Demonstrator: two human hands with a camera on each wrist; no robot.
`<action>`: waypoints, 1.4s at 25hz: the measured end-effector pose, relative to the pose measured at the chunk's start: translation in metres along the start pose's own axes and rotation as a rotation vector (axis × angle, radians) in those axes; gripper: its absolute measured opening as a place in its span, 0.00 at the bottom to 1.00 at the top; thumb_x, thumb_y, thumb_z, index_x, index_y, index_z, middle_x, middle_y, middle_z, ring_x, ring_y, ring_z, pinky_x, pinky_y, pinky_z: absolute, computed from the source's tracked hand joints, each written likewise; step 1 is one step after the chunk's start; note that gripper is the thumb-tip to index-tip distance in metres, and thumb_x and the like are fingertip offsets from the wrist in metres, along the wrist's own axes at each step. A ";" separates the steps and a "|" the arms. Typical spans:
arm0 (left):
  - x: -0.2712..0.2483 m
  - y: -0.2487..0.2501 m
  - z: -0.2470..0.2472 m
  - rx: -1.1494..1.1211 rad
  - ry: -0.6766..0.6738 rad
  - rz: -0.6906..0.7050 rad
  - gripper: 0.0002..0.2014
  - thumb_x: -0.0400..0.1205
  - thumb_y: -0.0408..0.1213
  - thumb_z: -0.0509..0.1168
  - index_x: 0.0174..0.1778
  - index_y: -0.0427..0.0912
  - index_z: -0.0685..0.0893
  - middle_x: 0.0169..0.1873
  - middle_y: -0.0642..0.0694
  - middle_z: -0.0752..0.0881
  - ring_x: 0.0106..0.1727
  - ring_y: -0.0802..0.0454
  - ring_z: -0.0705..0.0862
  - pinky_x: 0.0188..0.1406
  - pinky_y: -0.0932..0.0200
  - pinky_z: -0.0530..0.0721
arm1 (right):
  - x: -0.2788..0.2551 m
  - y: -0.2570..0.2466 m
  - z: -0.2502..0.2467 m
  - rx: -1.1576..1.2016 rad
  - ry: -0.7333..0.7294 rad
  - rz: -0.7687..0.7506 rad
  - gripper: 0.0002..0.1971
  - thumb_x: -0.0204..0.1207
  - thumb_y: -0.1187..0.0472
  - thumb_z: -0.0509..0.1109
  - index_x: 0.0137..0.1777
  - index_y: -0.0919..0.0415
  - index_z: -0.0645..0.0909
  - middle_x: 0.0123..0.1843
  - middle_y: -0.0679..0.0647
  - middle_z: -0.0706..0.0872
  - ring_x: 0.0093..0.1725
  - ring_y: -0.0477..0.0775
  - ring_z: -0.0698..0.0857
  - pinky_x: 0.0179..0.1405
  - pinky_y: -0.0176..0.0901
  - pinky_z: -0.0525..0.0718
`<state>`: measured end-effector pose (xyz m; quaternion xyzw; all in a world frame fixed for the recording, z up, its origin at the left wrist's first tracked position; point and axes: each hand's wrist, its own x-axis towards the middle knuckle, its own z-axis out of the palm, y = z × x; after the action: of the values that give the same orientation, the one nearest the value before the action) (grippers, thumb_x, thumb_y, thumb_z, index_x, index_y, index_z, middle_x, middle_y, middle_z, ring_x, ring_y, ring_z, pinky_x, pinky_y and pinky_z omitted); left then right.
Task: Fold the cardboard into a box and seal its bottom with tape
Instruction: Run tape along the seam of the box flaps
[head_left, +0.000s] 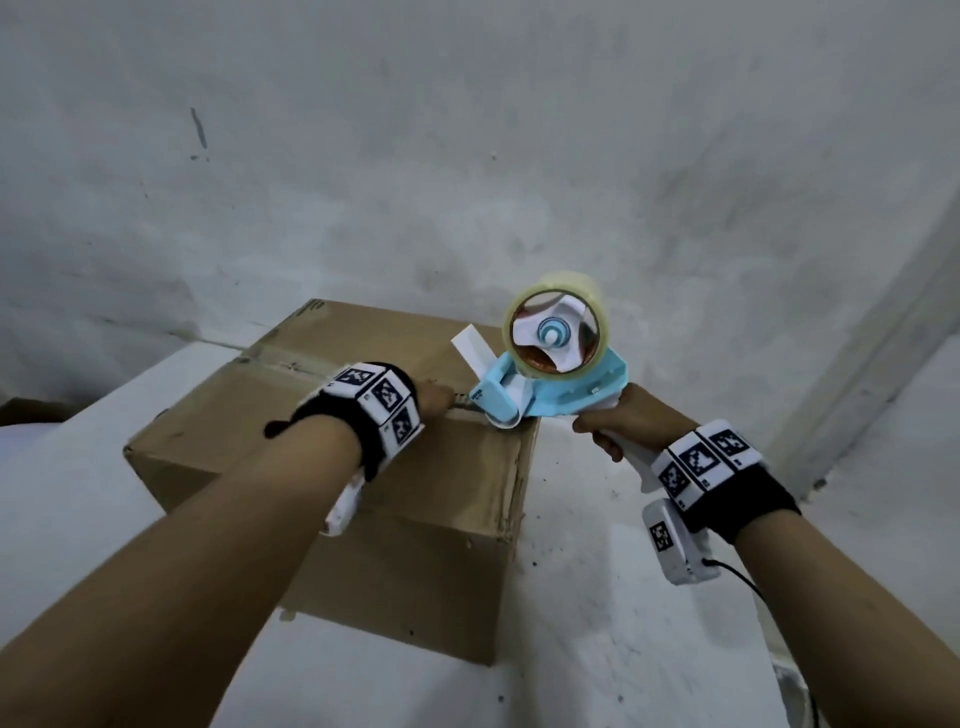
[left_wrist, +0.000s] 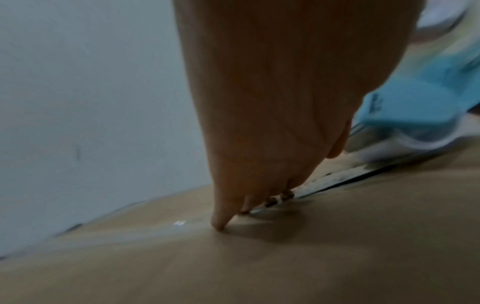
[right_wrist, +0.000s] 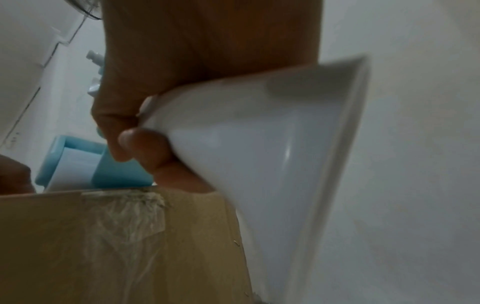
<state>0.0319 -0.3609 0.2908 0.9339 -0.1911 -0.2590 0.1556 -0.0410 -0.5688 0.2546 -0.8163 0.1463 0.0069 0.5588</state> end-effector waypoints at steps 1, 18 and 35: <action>0.011 0.004 0.010 -0.088 -0.040 0.028 0.19 0.86 0.31 0.50 0.73 0.28 0.67 0.65 0.34 0.77 0.65 0.38 0.76 0.60 0.60 0.74 | -0.001 0.001 0.001 -0.004 0.004 0.003 0.08 0.71 0.77 0.67 0.38 0.67 0.73 0.18 0.57 0.69 0.11 0.46 0.69 0.13 0.34 0.66; 0.023 0.018 0.049 0.225 0.079 0.224 0.41 0.77 0.57 0.63 0.81 0.47 0.51 0.82 0.44 0.53 0.82 0.44 0.54 0.82 0.49 0.52 | -0.001 0.015 0.011 0.118 0.080 0.099 0.09 0.72 0.71 0.68 0.32 0.65 0.75 0.19 0.57 0.71 0.16 0.50 0.69 0.17 0.35 0.68; -0.003 0.045 0.104 0.137 0.363 -0.174 0.33 0.84 0.47 0.54 0.82 0.51 0.44 0.83 0.49 0.45 0.84 0.50 0.43 0.80 0.43 0.43 | 0.024 0.042 -0.016 0.125 -0.261 -0.210 0.06 0.70 0.69 0.74 0.35 0.65 0.79 0.24 0.60 0.76 0.21 0.55 0.73 0.23 0.40 0.73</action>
<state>-0.0387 -0.4187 0.2246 0.9866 -0.0955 -0.0857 0.1007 -0.0309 -0.6033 0.2180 -0.7829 -0.0135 0.0452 0.6204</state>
